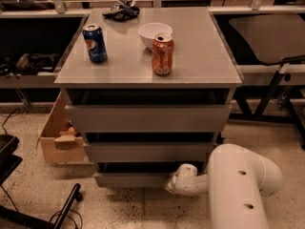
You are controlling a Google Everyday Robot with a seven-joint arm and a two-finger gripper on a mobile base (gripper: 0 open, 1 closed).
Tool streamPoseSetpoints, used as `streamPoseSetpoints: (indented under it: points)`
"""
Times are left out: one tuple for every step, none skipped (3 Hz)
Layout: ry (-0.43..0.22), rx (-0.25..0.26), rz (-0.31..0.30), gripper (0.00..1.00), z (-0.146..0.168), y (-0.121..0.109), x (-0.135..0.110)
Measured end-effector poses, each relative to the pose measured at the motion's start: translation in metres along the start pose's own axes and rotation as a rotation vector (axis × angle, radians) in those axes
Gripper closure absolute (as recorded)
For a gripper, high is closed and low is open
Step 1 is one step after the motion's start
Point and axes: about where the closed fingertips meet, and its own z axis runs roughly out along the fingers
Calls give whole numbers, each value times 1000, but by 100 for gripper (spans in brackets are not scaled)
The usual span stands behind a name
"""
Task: Close bottom drawer
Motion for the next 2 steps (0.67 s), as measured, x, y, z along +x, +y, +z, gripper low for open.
streamPoseSetpoints:
  points:
    - [0,0,0,35,0,0,0]
    - [0,0,0,12,0,0,0]
